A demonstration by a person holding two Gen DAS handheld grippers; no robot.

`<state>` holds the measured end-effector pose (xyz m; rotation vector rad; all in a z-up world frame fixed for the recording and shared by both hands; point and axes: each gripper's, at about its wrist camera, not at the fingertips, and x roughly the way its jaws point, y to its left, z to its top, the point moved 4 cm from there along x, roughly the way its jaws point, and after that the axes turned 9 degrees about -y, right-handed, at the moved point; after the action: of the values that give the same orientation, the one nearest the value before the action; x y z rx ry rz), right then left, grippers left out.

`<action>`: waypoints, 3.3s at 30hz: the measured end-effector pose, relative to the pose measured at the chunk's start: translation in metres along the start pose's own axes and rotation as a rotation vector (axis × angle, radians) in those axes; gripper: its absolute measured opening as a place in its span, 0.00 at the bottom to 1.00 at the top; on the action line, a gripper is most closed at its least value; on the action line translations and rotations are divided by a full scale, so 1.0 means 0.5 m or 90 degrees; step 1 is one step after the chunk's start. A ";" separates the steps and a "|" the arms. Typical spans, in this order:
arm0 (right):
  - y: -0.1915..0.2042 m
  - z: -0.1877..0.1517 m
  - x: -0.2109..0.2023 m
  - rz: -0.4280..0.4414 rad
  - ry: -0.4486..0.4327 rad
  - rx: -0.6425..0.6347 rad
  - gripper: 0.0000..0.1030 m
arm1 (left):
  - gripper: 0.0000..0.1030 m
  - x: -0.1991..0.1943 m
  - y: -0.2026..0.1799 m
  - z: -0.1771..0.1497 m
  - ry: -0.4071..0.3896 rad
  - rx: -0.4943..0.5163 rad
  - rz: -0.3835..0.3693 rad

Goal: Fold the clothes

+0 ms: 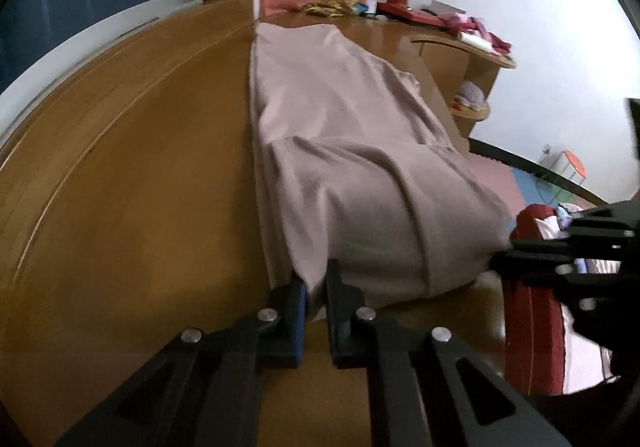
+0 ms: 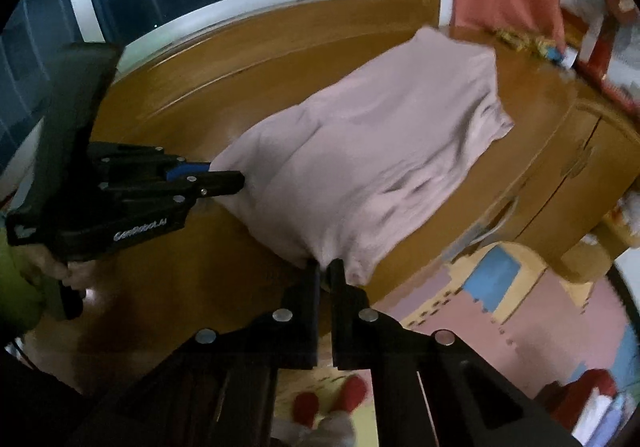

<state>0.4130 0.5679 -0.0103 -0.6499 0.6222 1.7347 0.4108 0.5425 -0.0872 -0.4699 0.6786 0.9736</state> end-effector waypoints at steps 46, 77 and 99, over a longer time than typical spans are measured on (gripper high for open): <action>-0.067 0.080 0.091 0.017 0.013 0.171 0.03 | 0.07 -0.028 -0.003 -0.006 0.035 -0.040 -0.017; -0.145 0.148 0.158 -0.020 0.021 0.208 0.06 | 0.07 0.053 0.021 0.088 0.053 0.015 0.021; -0.023 0.032 0.036 0.095 0.013 0.018 0.37 | 0.07 -0.055 -0.016 -0.019 0.012 0.068 -0.134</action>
<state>0.4185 0.5938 -0.0126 -0.6158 0.7243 1.8563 0.4039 0.5162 -0.0737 -0.4468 0.6805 0.7309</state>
